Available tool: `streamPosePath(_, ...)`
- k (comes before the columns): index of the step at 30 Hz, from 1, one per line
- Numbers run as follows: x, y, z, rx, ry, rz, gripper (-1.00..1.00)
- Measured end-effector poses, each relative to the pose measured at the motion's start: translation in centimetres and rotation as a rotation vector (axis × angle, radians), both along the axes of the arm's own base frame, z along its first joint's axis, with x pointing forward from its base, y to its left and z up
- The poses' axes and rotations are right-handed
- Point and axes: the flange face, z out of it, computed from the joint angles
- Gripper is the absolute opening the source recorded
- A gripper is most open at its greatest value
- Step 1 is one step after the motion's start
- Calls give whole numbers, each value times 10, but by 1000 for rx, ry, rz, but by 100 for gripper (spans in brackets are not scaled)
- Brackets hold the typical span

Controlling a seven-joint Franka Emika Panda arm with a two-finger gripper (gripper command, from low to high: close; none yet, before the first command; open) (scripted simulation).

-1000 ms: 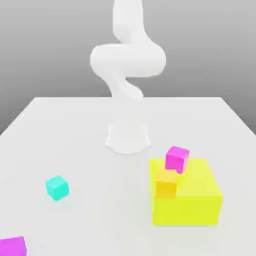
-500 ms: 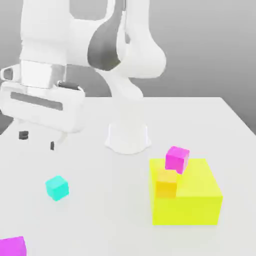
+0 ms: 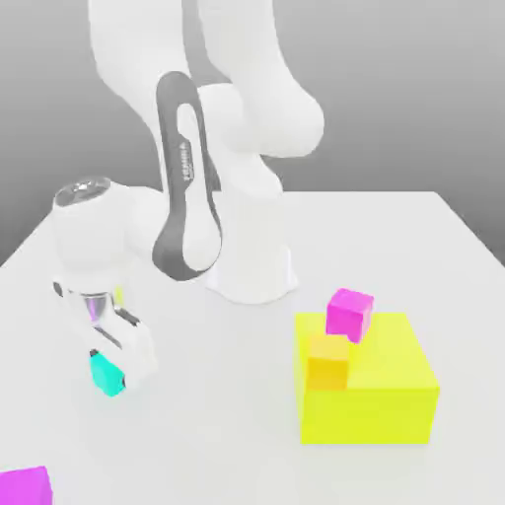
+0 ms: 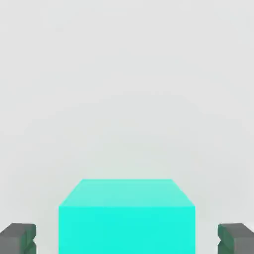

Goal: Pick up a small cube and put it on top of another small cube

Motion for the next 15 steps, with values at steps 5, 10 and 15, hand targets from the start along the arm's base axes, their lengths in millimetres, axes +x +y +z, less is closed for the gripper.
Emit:
streamPosePath(5,1,0,5,1,-1,-1,-100)
streamPosePath(10,1,0,46,2,-2,-1,-100)
streamPosePath(15,48,51,90,2,-5,130,-100)
